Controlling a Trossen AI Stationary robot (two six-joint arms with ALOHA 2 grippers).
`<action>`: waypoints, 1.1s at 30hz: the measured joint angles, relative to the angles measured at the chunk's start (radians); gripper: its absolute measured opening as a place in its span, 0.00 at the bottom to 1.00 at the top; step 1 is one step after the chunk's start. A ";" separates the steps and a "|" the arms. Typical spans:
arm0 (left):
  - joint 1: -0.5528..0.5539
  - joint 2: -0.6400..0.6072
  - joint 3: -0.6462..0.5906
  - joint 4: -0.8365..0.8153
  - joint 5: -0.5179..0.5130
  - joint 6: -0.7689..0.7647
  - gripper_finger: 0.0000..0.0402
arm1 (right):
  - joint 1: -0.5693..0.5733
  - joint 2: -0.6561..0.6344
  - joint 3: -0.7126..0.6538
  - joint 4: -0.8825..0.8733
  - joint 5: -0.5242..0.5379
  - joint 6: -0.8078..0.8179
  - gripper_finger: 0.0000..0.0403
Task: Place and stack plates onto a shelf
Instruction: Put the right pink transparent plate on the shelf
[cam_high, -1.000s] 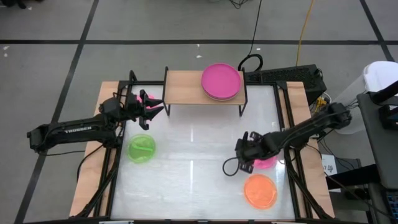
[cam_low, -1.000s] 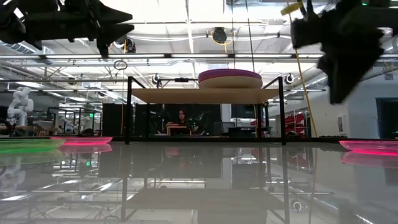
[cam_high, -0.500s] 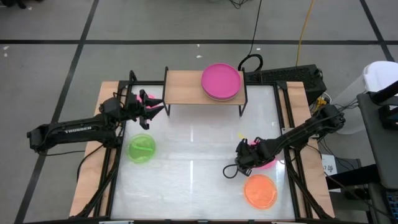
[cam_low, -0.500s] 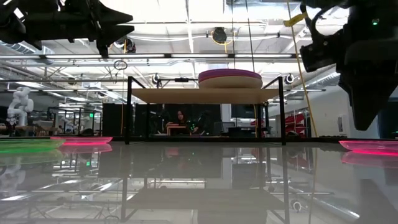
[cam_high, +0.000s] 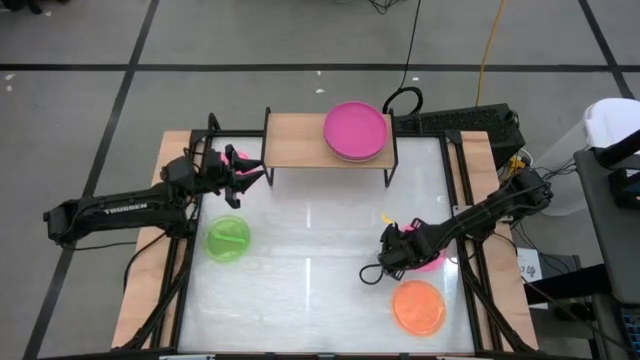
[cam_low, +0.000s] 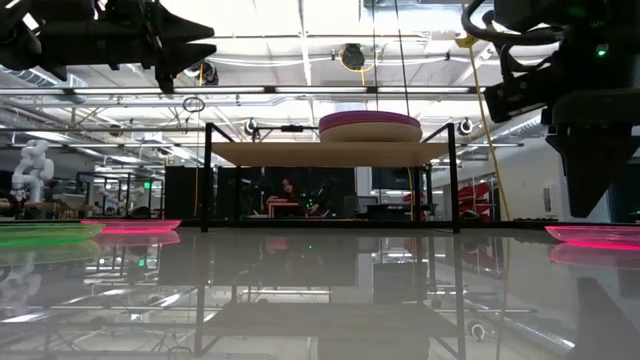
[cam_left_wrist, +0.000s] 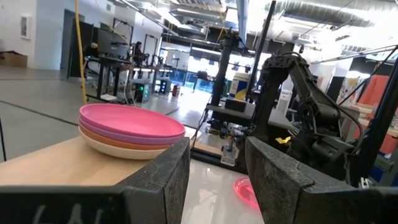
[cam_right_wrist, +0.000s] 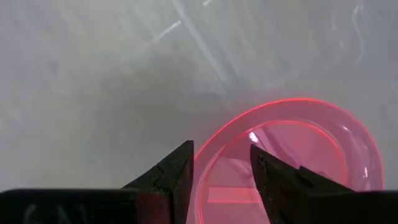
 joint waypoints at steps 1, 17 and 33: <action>0.000 0.000 0.000 -0.001 0.000 -0.001 0.40 | 0.000 0.000 0.000 0.000 0.001 0.006 0.35; 0.000 0.000 0.000 -0.004 0.000 -0.010 0.40 | -0.002 -0.005 -0.144 0.158 -0.052 0.096 0.35; 0.000 0.000 0.000 -0.010 0.000 -0.013 0.40 | -0.003 -0.064 -0.153 0.119 -0.110 0.004 0.02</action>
